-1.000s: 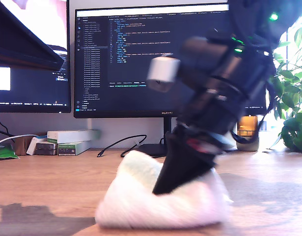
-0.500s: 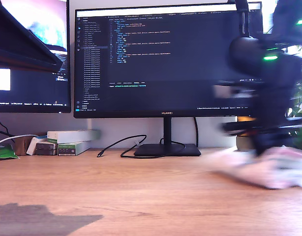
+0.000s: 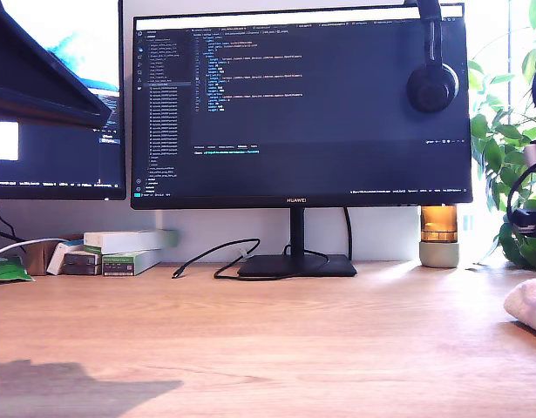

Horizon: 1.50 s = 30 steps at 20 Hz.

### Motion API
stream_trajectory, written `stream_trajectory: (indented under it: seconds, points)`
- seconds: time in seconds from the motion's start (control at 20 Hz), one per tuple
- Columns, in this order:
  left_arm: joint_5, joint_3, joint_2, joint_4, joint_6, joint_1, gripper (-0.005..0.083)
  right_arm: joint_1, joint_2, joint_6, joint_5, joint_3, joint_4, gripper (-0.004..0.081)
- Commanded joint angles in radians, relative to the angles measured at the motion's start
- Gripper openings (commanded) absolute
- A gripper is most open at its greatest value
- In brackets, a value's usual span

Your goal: Fold the tea towel to a neat square and place it to the right

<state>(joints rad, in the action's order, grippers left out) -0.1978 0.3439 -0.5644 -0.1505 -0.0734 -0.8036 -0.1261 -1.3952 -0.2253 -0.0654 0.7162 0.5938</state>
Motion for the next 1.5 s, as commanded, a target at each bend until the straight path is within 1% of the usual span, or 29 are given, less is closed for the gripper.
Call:
stream_trajectory:
  seconds: [0.0,0.1,0.25,0.35,0.45,0.55,0.6,0.7,0.8,0.85,0.9,1.0,1.05,1.15,1.25,1.3,1.45]
  points:
    - [0.006,-0.003,0.002,0.009,-0.006,-0.002,-0.0019,-0.006,0.008,-0.014,0.012,-0.079,0.011,-0.0011]
    - [0.008,-0.003,0.002,0.010,-0.006,-0.002,-0.0019,-0.006,0.082,-0.013,0.012,-0.067,-0.001,-0.0011]
    - [0.008,-0.003,0.002,0.036,-0.010,-0.002,-0.0019,-0.006,0.204,0.020,0.020,-0.057,-0.004,-0.0011]
    - [0.008,-0.003,0.002,0.059,-0.010,-0.002,-0.0019,-0.006,0.286,0.021,0.042,-0.042,-0.024,-0.0011]
    - [0.009,-0.003,0.002,0.070,-0.009,-0.002,-0.0019,-0.006,0.352,0.023,0.041,-0.021,-0.021,-0.0011]
    - [0.043,-0.003,0.002,0.079,-0.014,-0.002,-0.0019,-0.014,0.413,0.024,0.053,-0.015,-0.038,-0.0011]
    - [0.068,-0.003,0.001,0.093,-0.016,-0.001,-0.0019,-0.024,0.439,0.045,0.062,-0.015,-0.075,-0.0011]
    - [0.080,-0.003,-0.016,0.143,-0.018,0.006,-0.0019,-0.050,0.472,0.124,0.072,-0.015,-0.180,-0.0011]
    - [0.095,-0.003,-0.049,0.195,-0.025,0.031,-0.0019,-0.046,0.472,0.210,0.077,-0.015,-0.247,-0.0011]
    - [0.117,-0.003,-0.072,0.228,-0.023,0.055,-0.0019,-0.029,0.467,0.244,0.078,-0.015,-0.272,-0.0011]
    - [0.135,-0.003,-0.102,0.266,-0.015,0.090,-0.0019,-0.014,0.460,0.299,0.087,-0.016,-0.303,-0.0011]
    - [0.135,-0.003,-0.168,0.344,-0.013,0.185,-0.0019,0.037,0.447,0.357,0.125,-0.017,-0.377,-0.0011]
    - [0.126,-0.003,-0.202,0.373,-0.013,0.242,-0.0019,0.066,0.439,0.359,0.147,-0.018,-0.411,-0.0011]
    - [0.064,-0.003,-0.253,0.407,-0.013,0.348,-0.0019,0.141,0.426,0.358,0.209,-0.028,-0.470,-0.0011]
    - [0.020,-0.003,-0.269,0.420,-0.007,0.448,-0.0019,0.214,0.425,0.379,0.312,-0.054,-0.492,-0.0011]
    - [0.017,-0.003,-0.268,0.420,-0.004,0.491,-0.0019,0.235,0.425,0.382,0.351,-0.068,-0.501,-0.0011]
    - [0.010,-0.004,-0.265,0.389,-0.002,0.604,-0.0019,0.263,0.426,0.380,0.351,-0.135,-0.550,-0.0011]
